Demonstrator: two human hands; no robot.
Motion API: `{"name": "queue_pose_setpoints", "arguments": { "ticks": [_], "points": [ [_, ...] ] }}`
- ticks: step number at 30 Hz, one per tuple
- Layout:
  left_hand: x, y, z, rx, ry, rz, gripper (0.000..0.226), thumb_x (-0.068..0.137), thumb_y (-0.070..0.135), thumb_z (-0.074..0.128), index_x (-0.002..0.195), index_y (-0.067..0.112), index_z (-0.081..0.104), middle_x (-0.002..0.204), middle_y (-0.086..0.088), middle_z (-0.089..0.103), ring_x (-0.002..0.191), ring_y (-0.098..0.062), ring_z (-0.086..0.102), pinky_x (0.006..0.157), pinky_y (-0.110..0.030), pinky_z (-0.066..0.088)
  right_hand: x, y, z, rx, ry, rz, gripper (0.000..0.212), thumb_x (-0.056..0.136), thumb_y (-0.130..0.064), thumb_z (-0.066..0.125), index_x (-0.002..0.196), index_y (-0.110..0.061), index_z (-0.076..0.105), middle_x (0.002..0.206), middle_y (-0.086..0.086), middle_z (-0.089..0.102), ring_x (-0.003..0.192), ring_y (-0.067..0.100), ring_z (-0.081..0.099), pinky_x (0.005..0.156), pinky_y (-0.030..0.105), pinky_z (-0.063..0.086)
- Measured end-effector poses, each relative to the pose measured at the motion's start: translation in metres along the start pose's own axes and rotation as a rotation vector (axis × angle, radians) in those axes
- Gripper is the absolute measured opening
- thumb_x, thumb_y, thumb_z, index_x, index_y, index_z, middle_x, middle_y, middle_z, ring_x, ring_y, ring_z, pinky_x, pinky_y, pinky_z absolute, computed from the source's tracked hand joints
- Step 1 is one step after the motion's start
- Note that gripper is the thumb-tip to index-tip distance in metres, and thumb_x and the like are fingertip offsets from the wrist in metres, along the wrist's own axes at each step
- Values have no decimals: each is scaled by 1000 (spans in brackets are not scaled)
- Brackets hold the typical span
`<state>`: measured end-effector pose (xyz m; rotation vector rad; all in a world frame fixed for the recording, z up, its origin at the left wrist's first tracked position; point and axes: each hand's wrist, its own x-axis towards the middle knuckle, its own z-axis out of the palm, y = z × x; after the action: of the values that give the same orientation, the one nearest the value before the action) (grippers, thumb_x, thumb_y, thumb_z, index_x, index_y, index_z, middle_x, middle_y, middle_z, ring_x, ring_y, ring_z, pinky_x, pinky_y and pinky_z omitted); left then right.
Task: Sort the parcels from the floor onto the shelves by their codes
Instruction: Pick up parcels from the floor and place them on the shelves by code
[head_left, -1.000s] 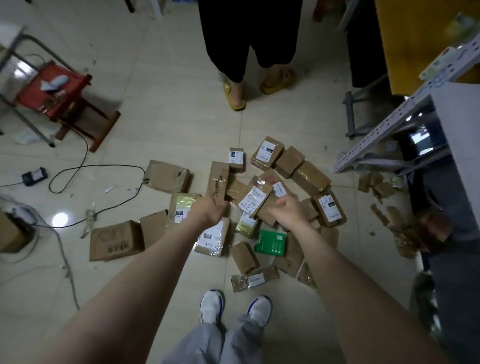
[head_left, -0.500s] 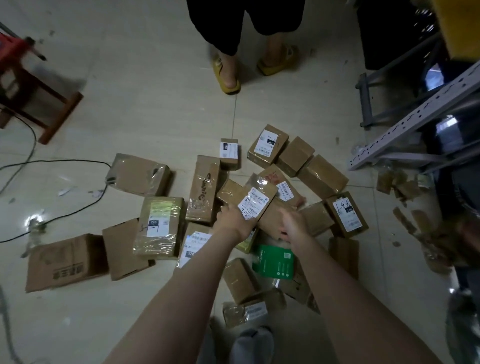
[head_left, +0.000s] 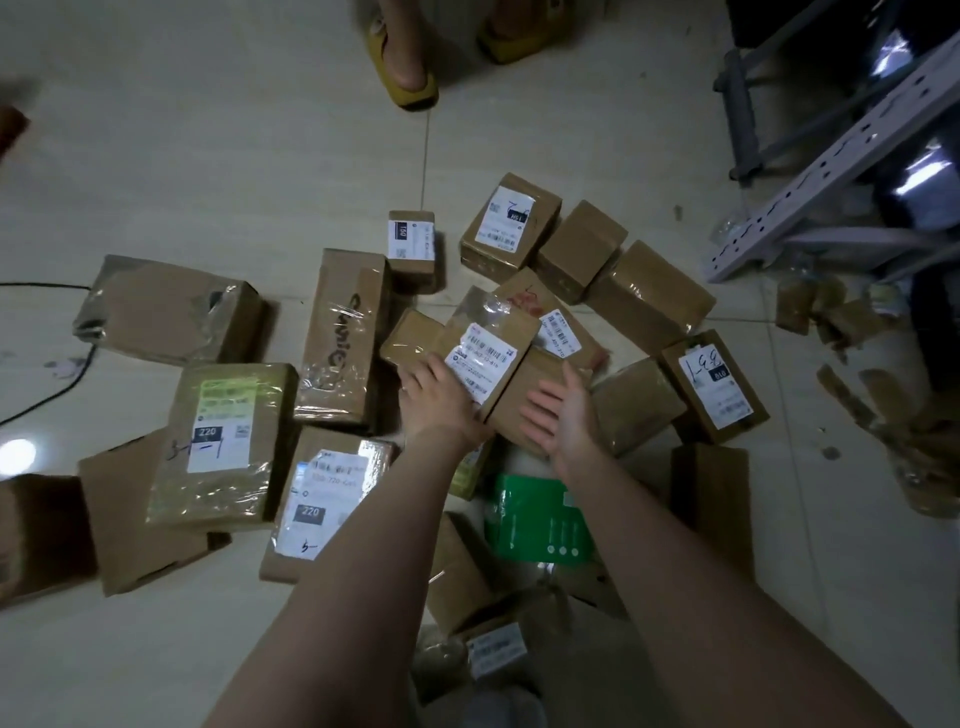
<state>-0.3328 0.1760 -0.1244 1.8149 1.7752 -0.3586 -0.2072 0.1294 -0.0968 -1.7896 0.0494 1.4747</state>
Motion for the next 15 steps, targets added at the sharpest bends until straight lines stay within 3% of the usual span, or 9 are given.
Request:
{"name": "queue_pose_setpoints", "arguments": {
  "ticks": [3,7,15],
  "points": [
    [16,5,11,8,34,-11,136,63,44,86,151,0,-8,158,-27,6,147,-45,5,120,-51,20,12,-2,-10,83,-17,-5,59,103,-53,33,139,-8,48,138,15,56,118,30,59,100,44,48],
    [19,5,11,-136,93,5,136,58,44,89,151,2,-1,147,-23,24,136,-41,24,111,-49,32,14,-3,-24,137,3,-3,56,103,-50,36,136,-7,51,133,15,59,110,27,61,96,43,50],
    [-69,39,-70,-400,165,28,131,54,49,87,149,2,11,143,-21,32,133,-39,28,113,-46,25,-86,-47,-38,226,77,0,51,100,-44,49,138,-11,50,130,13,60,109,26,60,91,39,49]
  ]
}}
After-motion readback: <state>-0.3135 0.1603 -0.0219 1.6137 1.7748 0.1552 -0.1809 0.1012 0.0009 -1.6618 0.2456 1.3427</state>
